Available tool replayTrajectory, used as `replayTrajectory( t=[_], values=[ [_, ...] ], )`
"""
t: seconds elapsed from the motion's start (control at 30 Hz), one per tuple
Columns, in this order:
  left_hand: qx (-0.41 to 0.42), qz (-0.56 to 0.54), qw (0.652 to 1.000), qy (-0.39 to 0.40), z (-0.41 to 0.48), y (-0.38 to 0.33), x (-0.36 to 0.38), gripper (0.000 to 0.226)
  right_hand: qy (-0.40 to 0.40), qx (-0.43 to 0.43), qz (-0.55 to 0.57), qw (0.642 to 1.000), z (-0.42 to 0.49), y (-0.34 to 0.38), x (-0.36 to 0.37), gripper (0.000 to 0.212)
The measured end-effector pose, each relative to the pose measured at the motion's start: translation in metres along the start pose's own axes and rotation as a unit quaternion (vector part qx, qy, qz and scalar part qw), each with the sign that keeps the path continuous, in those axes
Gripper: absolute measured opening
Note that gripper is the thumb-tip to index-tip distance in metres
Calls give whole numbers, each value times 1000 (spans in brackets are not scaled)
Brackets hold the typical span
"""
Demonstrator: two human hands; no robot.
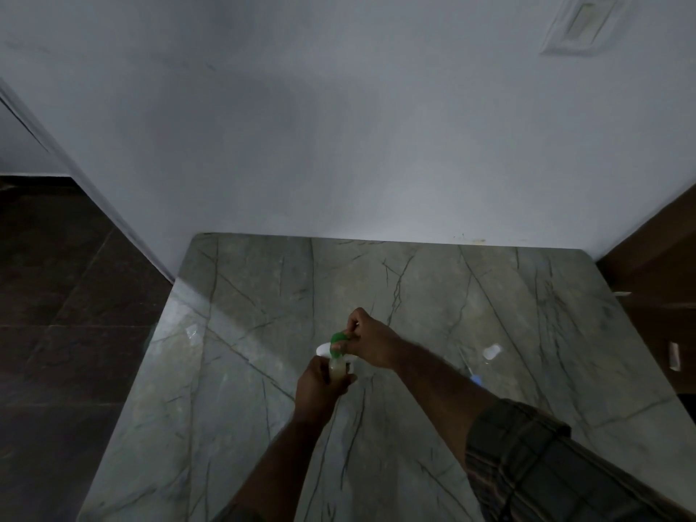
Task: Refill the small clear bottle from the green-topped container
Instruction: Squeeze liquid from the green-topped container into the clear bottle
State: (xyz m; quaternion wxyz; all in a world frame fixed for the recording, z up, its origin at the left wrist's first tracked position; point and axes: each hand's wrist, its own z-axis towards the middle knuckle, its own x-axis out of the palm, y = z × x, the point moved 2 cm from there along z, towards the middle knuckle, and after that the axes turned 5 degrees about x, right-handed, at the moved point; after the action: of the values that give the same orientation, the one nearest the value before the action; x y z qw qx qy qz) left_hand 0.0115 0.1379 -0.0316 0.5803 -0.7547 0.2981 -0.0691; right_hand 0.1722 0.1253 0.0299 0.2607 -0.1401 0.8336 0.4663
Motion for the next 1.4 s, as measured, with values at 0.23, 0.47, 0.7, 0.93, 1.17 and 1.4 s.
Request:
replayTrajectory(
  t=[0.23,0.47,0.7,0.93,1.17,1.4],
  values=[
    [2,7,1000,-2,-1,2,0,38,15,-2,-2,1000,-3,2,-1,49],
    [4,-1,1000,-7,-2,0,-3,39,32,7,0,999,-2,6,-3,47],
    [31,48,998,-19,-9,-4,-9,33,16,13,79,997,-10,-1,-1,50],
    [38,49,997,-38,-22,-4,-11,26,-164,37,180,969,-81,-64,-2,23],
    [42,55,996,-55,-29,-1,-6,22,-377,207,110,896,-182,-212,9,20],
    [53,74,993,-72,-34,-3,1,21,-369,266,59,889,-139,-238,-25,53]
  ],
)
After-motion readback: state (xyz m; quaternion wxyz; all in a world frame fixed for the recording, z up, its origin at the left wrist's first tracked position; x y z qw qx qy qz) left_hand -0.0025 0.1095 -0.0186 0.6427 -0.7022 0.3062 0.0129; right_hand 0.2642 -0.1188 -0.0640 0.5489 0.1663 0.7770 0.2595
